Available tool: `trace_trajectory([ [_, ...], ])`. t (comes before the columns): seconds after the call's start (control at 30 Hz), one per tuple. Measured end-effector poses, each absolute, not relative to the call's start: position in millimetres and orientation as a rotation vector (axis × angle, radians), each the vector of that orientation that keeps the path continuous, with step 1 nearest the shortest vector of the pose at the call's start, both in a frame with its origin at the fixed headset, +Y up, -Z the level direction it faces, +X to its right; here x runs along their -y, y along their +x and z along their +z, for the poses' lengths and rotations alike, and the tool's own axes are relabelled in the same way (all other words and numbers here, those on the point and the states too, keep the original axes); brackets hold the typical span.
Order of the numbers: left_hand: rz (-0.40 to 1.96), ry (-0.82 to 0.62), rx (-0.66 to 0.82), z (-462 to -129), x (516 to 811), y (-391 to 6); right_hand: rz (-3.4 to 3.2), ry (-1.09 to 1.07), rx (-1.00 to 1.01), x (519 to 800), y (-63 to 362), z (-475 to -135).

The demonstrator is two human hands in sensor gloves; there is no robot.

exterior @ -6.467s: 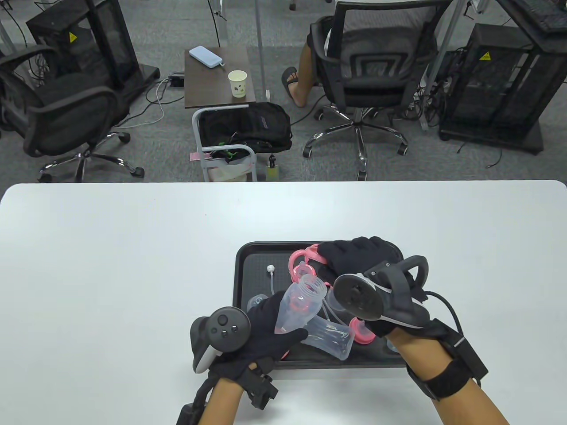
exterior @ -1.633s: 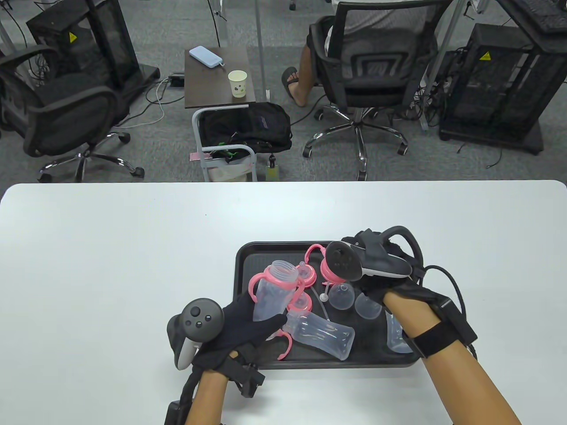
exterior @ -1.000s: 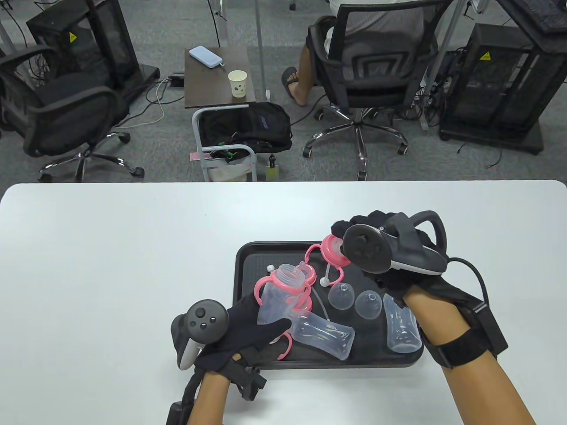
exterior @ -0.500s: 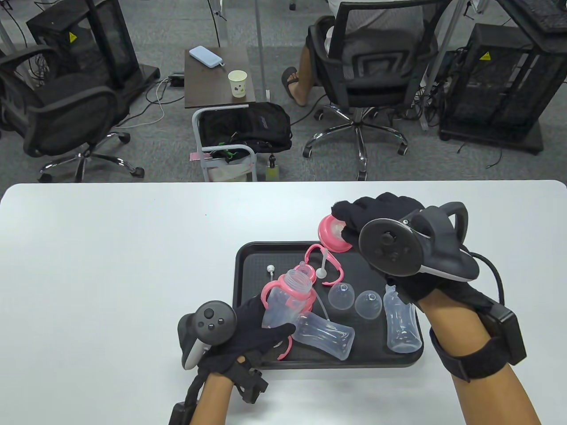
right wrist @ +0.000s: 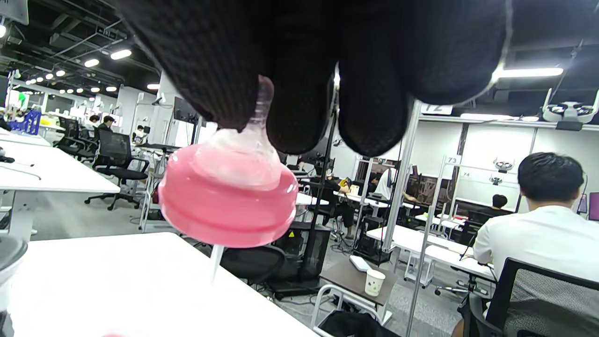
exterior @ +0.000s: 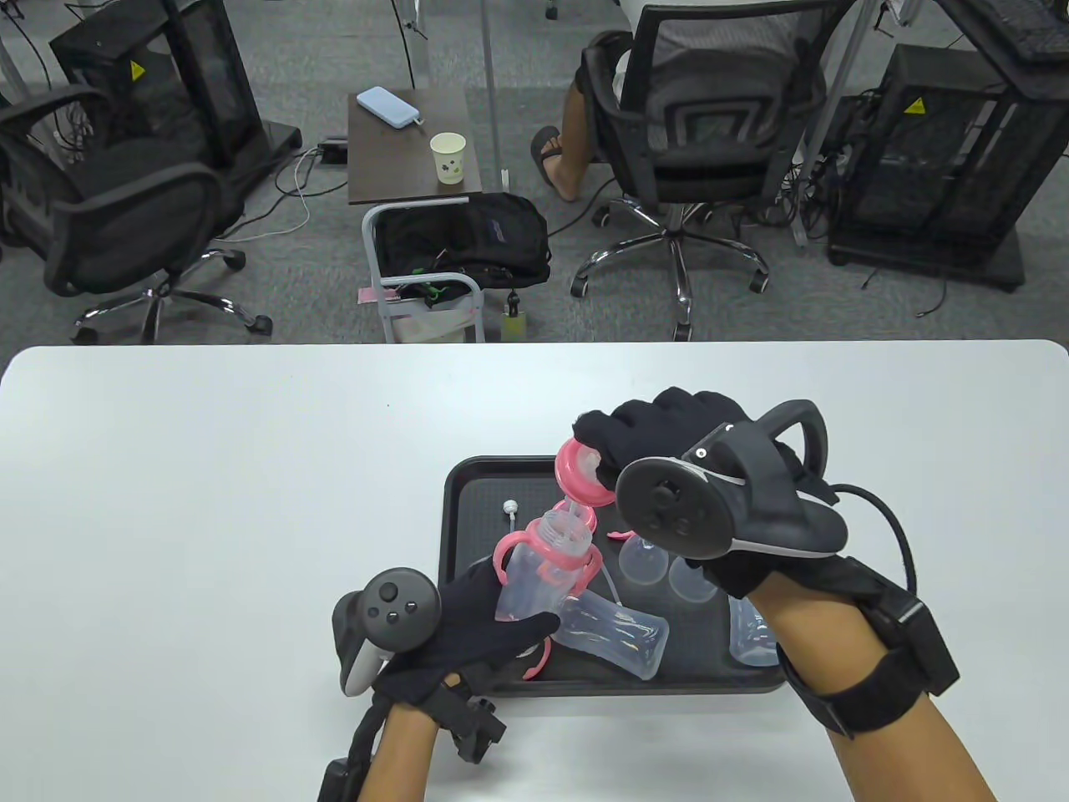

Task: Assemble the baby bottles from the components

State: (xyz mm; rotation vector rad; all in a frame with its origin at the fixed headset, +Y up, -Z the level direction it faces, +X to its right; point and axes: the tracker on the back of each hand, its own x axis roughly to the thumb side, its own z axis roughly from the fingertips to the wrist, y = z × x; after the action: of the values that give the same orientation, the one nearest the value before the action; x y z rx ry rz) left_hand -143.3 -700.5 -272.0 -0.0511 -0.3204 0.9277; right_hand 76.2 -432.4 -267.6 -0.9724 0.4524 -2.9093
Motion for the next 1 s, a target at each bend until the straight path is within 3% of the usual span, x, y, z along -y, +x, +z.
trace_trajectory([
  [1.0,0.956,-0.094,0.449,-273,700,-142,-3.207,-1.124,0.168,523,101,-307],
])
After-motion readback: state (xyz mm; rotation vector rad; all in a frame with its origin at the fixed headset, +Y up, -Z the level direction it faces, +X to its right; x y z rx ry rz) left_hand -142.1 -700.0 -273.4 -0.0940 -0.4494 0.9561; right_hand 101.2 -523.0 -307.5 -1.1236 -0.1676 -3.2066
